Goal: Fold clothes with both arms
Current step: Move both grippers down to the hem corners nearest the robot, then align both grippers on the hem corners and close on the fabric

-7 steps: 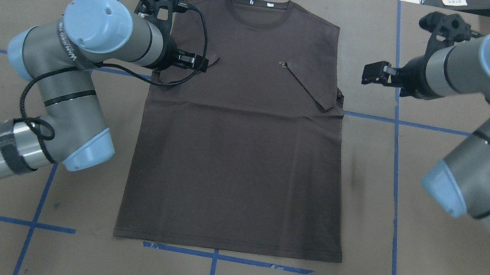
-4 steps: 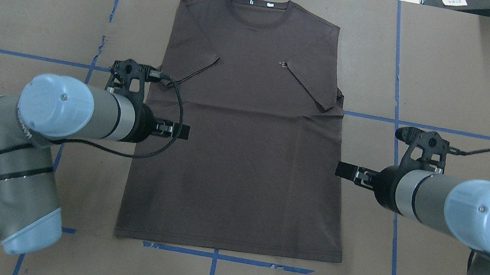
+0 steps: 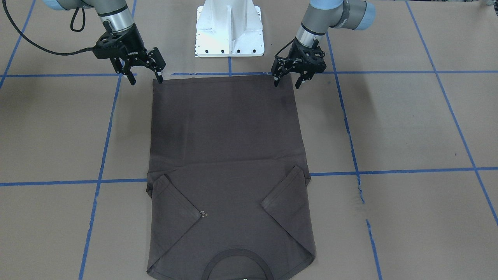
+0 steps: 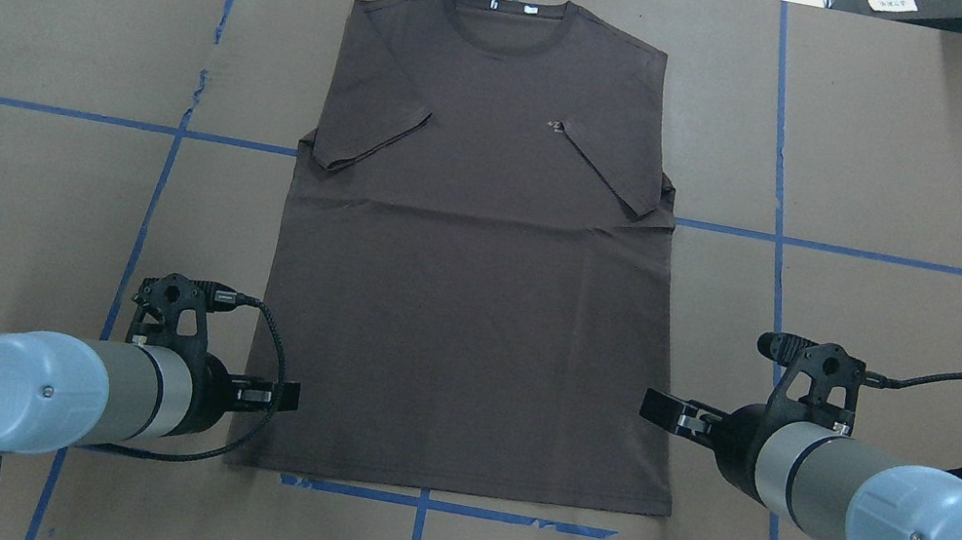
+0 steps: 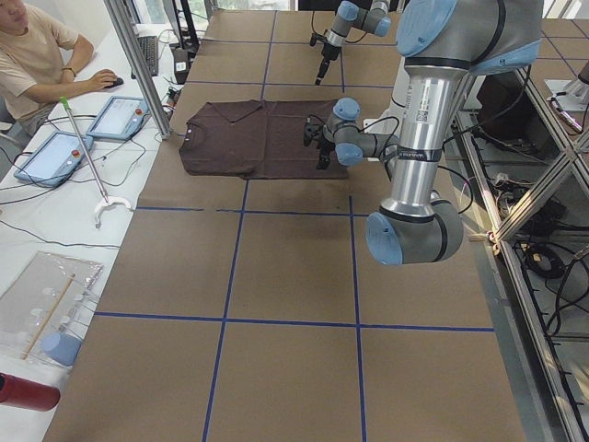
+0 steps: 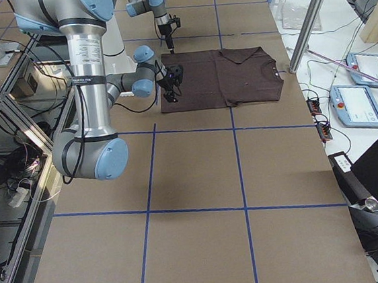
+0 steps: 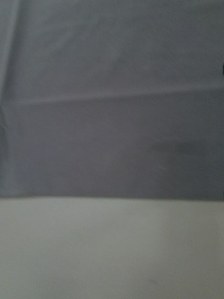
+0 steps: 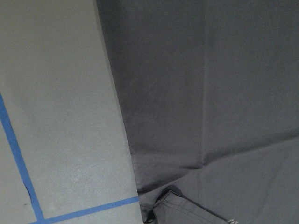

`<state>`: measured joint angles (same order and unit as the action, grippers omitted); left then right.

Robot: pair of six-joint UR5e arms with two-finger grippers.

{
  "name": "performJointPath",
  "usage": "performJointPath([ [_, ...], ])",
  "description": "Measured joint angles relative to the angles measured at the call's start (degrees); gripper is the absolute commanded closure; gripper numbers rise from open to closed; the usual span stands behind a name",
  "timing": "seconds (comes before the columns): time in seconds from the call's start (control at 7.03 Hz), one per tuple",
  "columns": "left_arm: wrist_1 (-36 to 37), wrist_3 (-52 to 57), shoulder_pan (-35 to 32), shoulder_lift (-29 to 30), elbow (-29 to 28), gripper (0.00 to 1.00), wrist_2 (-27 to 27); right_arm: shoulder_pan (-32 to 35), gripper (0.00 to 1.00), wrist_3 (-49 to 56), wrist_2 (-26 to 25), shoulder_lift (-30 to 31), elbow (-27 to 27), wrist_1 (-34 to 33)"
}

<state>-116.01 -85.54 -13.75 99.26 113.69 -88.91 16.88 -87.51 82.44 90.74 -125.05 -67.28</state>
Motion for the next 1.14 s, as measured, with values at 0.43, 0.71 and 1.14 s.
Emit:
performJointPath([
  [0.43, 2.41, -1.62, 2.32, -0.65, 0.25, 0.34, 0.31, -0.09, 0.0, 0.13, -0.16, 0.04, -0.03, 0.23],
  [0.71, 3.31, -1.79, 3.16, -0.65, 0.28, 0.37, 0.31, -0.09, 0.0, 0.14, -0.27, -0.02, -0.03, 0.34],
  [1.14, 4.43, -1.83, 4.56, -0.52, 0.27, 0.77, 0.32, -0.1, 0.0, 0.26, -0.34, 0.0, -0.05, 0.42],
])
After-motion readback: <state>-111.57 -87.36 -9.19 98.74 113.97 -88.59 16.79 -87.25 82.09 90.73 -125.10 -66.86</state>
